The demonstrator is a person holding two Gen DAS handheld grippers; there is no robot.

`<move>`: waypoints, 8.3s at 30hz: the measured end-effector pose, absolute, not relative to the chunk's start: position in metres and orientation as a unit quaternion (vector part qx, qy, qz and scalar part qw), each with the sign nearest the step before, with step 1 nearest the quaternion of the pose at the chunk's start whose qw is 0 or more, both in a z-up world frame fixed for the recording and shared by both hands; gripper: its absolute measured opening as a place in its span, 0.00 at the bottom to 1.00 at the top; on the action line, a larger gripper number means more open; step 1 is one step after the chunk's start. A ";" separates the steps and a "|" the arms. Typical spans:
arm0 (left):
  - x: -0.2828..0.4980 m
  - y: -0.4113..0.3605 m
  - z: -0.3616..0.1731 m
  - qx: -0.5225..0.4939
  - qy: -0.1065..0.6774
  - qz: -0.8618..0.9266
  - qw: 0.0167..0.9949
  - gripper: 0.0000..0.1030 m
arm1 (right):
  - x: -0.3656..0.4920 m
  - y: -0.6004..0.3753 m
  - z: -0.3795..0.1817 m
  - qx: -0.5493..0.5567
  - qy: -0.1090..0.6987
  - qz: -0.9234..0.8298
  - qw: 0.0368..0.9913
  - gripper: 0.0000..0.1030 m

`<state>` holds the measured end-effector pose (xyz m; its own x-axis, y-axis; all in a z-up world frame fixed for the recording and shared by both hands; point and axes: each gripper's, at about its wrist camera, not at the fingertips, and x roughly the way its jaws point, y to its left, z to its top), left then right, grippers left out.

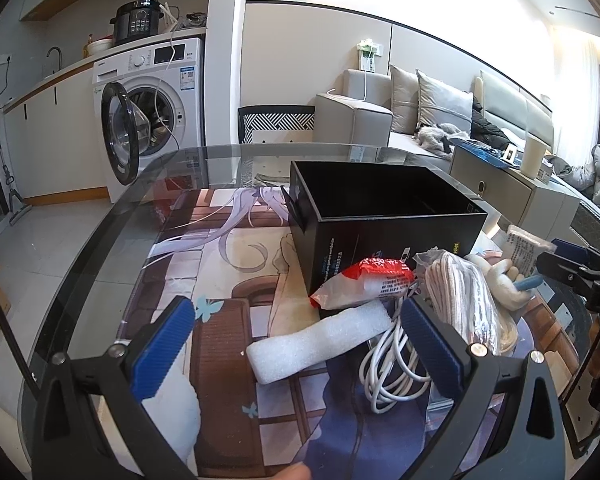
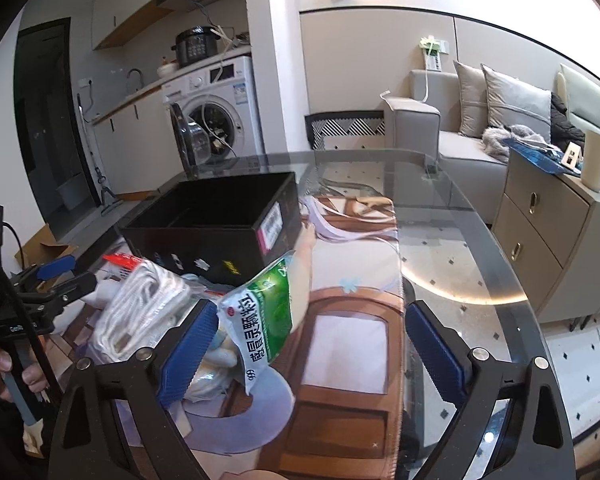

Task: Organize soft objects
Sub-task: 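Grasp the white printed pouch with the right gripper, then lift the pouch with the right gripper while the left gripper grasps the white foam strip, then lower pouch and foam strip into the black box and open both grippers, then move the right gripper to the white plush toy and grasp it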

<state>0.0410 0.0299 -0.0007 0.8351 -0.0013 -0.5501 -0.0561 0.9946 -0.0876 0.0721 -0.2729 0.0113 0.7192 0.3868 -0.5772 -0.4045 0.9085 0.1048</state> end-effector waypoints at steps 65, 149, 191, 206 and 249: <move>0.073 0.045 -0.025 -0.101 0.392 0.008 0.914 1.00 | 0.097 -0.295 -0.004 -0.069 0.340 0.215 0.913 0.58; 0.126 0.030 0.062 -0.085 0.219 -0.020 0.972 0.61 | 0.135 -0.193 0.071 -0.026 0.247 0.319 0.915 0.58; 0.176 0.016 0.027 -0.048 0.279 -0.038 0.958 0.61 | 0.187 -0.165 0.039 -0.050 0.284 0.338 0.896 0.60; 0.155 0.024 0.035 -0.055 0.274 -0.039 0.959 0.92 | 0.164 -0.179 0.054 -0.062 0.263 0.320 0.908 0.93; 0.053 0.001 0.033 -0.029 0.279 -0.021 0.959 1.00 | 0.105 -0.252 0.018 -0.114 0.371 0.278 0.879 1.00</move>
<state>0.0531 0.0015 0.0329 0.8429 -0.0567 -0.5350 0.0238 0.9974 -0.0682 0.1046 -0.2516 0.0176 0.5696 0.4040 -0.7158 -0.5733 0.8193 0.0063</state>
